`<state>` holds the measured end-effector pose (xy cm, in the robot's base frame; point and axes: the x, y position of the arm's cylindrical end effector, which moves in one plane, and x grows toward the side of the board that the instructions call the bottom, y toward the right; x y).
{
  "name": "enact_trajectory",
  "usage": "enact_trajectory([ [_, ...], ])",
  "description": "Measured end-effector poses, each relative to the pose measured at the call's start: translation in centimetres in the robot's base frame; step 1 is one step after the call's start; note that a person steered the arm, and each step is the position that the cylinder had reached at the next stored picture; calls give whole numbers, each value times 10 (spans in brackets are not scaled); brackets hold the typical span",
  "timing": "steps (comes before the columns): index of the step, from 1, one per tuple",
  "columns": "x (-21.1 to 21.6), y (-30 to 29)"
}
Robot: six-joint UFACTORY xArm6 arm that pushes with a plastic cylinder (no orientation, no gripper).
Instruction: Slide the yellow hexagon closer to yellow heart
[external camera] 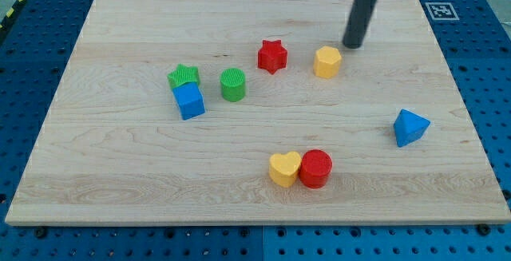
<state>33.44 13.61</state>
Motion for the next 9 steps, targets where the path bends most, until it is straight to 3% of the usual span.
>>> enact_trajectory([
  [1,4,-24],
  [6,45,-24],
  [9,96,-34],
])
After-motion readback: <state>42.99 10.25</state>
